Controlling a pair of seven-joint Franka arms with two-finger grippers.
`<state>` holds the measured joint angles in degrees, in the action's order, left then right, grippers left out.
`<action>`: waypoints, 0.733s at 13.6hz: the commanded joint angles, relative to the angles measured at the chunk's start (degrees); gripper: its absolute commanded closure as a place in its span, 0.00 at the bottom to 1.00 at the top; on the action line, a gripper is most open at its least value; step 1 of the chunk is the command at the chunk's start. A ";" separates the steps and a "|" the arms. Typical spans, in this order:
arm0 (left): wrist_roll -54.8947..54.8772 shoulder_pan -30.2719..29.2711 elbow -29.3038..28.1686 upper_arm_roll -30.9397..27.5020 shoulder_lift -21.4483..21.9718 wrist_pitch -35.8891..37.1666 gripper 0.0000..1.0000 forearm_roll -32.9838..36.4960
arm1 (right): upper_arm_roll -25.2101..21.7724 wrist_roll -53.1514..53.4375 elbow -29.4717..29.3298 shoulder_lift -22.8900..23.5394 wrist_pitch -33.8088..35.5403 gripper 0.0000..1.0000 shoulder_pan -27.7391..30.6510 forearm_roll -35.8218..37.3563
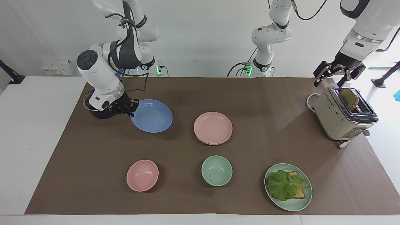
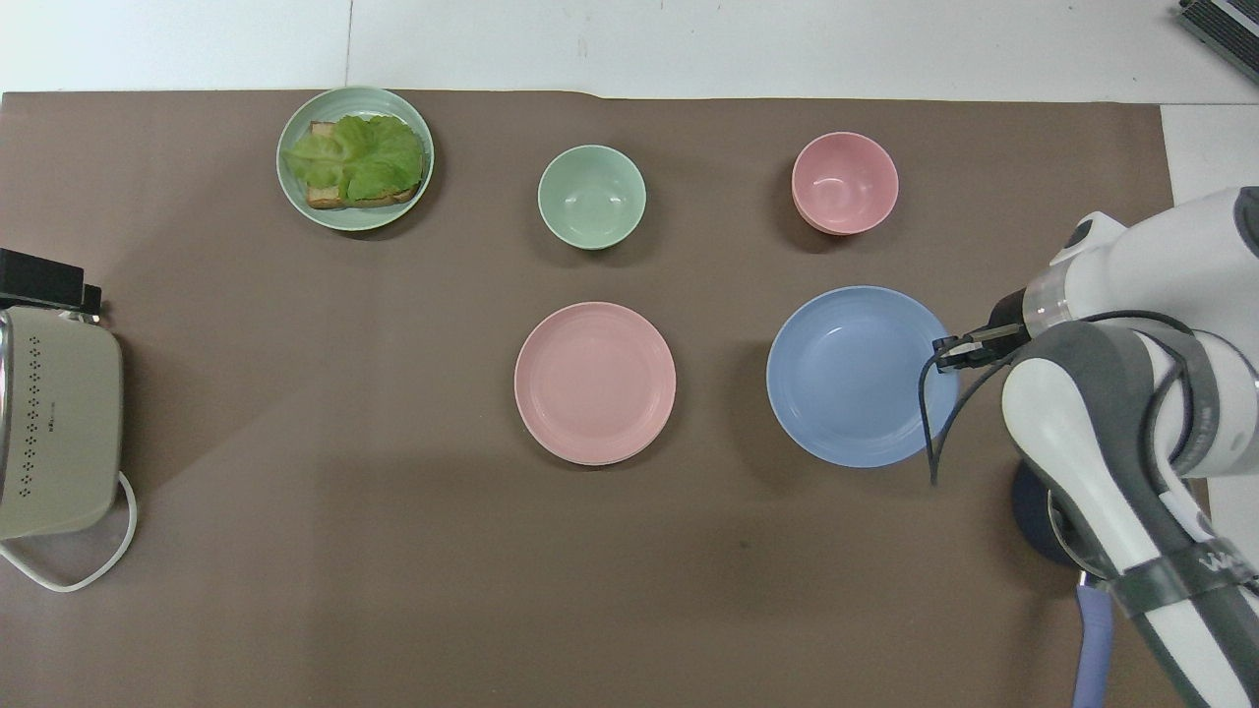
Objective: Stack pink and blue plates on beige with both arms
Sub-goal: 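Lift the blue plate with the right gripper toward the pink plate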
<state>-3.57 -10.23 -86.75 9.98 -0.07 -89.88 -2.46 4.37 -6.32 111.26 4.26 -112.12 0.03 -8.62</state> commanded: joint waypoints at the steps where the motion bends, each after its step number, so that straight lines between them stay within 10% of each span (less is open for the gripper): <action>1: -0.29 -0.06 0.00 0.04 0.60 1.11 0.00 1.14 | 3.62 8.84 -1.04 0.83 -3.78 1.00 -1.95 -2.72; 10: -0.29 -0.06 0.00 0.04 0.68 1.11 0.00 1.14 | 3.62 30.84 -1.83 6.55 -19.27 1.00 -16.99 -7.12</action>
<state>-3.57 -10.23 -86.75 9.98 -0.07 -89.85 -2.46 8.03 23.85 110.76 9.88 -130.96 -16.62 -13.97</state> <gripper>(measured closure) 0.000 0.938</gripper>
